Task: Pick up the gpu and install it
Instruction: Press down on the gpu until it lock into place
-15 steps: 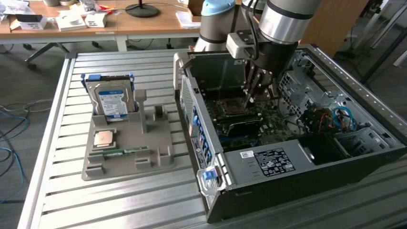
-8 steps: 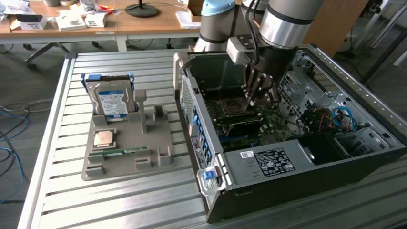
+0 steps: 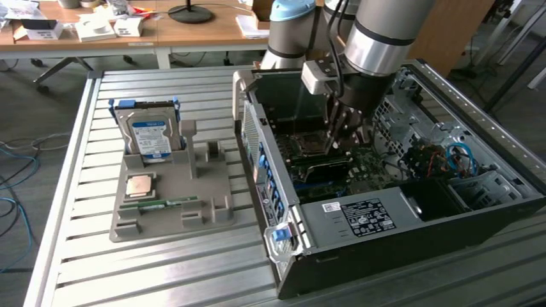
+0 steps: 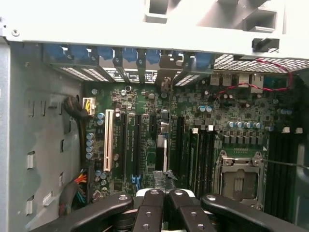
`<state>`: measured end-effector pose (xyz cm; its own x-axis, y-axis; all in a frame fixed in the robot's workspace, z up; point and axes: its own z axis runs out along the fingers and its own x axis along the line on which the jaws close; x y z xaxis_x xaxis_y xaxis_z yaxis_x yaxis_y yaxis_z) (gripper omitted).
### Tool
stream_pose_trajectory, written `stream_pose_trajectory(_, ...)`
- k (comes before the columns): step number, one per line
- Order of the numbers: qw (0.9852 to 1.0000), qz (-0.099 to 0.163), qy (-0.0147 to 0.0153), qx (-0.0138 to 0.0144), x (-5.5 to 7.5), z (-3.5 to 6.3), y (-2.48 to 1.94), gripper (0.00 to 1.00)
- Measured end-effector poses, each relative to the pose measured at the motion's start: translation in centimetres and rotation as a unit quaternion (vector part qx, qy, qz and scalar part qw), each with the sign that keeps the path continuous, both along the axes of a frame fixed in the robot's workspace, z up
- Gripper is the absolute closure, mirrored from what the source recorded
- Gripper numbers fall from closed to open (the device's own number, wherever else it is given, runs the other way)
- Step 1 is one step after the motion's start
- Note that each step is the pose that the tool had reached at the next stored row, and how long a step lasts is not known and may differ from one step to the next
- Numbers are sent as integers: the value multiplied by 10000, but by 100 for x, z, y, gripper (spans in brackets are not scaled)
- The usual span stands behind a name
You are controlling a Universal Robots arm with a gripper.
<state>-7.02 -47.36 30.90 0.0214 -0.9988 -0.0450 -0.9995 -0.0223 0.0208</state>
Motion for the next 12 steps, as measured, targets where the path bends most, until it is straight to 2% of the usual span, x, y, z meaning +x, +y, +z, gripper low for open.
stream_pose_trajectory(5, 10000, 0, 0, 0, -15, -90, 0, 89)
stream_pose_trajectory(8, 10000, 0, 1, -1, -18, -100, 0, 89)
stream_pose_trajectory(12, 10000, 0, 0, 0, -86, -126, 9, 89)
